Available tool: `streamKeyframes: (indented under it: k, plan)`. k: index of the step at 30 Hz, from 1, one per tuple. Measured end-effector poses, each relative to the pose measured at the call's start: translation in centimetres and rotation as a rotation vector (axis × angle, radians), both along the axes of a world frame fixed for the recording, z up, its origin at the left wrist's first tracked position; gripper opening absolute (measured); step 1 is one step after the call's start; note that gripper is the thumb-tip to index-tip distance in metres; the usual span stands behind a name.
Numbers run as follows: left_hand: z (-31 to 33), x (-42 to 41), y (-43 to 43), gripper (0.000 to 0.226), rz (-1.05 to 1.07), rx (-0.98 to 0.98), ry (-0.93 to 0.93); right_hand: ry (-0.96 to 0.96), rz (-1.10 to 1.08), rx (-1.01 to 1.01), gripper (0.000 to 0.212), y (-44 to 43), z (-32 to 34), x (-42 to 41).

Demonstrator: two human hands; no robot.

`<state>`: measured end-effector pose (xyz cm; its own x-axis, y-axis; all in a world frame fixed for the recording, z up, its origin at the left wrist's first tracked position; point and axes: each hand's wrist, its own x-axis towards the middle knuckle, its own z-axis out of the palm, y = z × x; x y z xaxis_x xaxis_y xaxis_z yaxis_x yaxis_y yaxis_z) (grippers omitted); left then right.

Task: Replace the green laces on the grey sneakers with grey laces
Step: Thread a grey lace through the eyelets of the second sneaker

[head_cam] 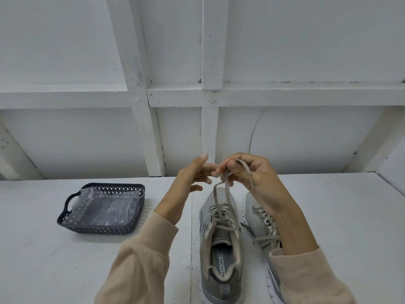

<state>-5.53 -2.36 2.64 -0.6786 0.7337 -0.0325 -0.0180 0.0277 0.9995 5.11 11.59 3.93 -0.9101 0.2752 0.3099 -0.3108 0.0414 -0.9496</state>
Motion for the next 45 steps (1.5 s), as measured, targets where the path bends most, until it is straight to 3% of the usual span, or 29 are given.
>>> streamKeyframes:
  k: [2,7,11,14,17,23,27,30,32,36,45]
  plan:
    - [0.0,0.5,0.6,0.050,-0.061,0.039,-0.060,-0.049,0.072,0.032,0.020,-0.2,-0.2,0.0]
    - [0.5,0.7,1.1,0.026,0.029,0.368,-0.189,-0.113,0.111,-0.021,0.025,0.0,-0.7,0.0]
    - [0.5,-0.4,0.3,0.022,0.085,0.520,-0.257,-0.145,-0.096,-0.069,0.030,1.3,-0.2,0.1]
    - [0.2,-1.4,-0.6,0.027,0.168,0.610,-0.265,-0.007,-0.304,-0.172,0.027,2.7,0.5,0.1]
    - [0.1,-2.5,-1.3,0.028,0.238,0.624,-0.232,0.094,-0.368,-0.212,0.026,3.8,1.0,0.2]
    - [-0.7,-3.3,-2.4,0.026,0.243,0.417,0.010,0.006,-0.444,-0.046,0.028,4.4,0.8,0.0]
    - [-2.0,-3.3,-2.9,0.013,0.094,0.145,0.211,-0.277,-0.538,0.390,0.032,5.5,-1.0,-0.9]
    - [-3.7,-3.7,-3.0,0.008,-0.212,-0.075,0.332,-0.400,-0.469,0.664,0.027,5.8,-2.4,-0.8]
    - [-5.2,-3.8,-3.1,0.004,-0.356,-0.235,0.402,-0.461,-0.376,0.679,0.022,5.4,-2.9,-0.4]
    - [-7.5,-4.0,-3.2,0.016,-0.366,-0.458,0.479,-0.501,-0.263,0.631,0.019,4.3,-3.6,0.7]
    - [-8.6,-3.8,-3.3,0.011,-0.364,-0.499,0.511,-0.622,-0.049,0.580,0.027,3.3,-5.9,3.0]
